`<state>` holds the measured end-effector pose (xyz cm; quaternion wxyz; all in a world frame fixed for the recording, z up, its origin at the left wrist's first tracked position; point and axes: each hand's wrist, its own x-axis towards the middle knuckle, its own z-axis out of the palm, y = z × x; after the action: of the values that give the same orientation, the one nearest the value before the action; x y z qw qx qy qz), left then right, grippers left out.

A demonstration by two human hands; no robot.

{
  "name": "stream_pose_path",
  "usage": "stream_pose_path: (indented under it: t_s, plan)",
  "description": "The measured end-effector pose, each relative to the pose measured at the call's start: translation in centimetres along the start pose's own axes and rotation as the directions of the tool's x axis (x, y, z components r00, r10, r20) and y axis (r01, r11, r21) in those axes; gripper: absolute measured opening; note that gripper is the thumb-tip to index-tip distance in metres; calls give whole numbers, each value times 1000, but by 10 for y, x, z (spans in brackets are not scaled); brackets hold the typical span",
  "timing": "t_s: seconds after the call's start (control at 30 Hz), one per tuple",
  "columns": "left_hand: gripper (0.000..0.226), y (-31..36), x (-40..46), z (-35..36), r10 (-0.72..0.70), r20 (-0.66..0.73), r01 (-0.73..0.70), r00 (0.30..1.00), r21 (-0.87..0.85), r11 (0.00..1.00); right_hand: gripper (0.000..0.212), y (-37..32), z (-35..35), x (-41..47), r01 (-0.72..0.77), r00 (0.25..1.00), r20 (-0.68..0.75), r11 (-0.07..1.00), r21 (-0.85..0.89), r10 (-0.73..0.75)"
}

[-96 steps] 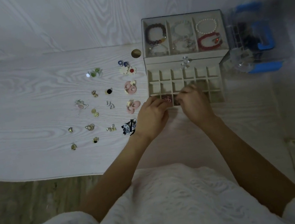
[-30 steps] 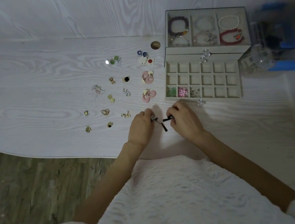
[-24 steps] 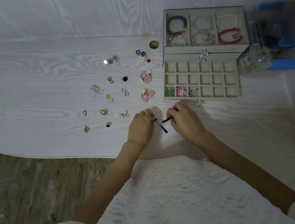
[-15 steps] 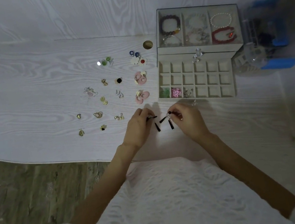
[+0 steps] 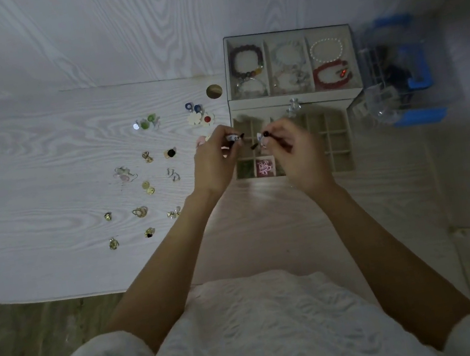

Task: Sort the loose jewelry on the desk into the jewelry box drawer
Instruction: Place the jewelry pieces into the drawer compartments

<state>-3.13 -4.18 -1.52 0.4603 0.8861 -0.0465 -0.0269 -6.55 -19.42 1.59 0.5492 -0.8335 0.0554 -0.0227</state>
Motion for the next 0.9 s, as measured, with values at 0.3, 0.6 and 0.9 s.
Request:
stream_pose_path:
  t_s: [0.3,0.6,0.9]
  plan:
    - [9,-7,18,16,89,107,-121,990,338,933,10,4,9,28,-36,999,3,997,66,36]
    - [23,-17,15,13,164,167,-203,972,259,944,11,20,21,33,-142,990,27,989,43,141]
    - [34,-40,-3,6,32,50,-44,998,252,967,26,18,36,35,-1,985,167,956,-294,52]
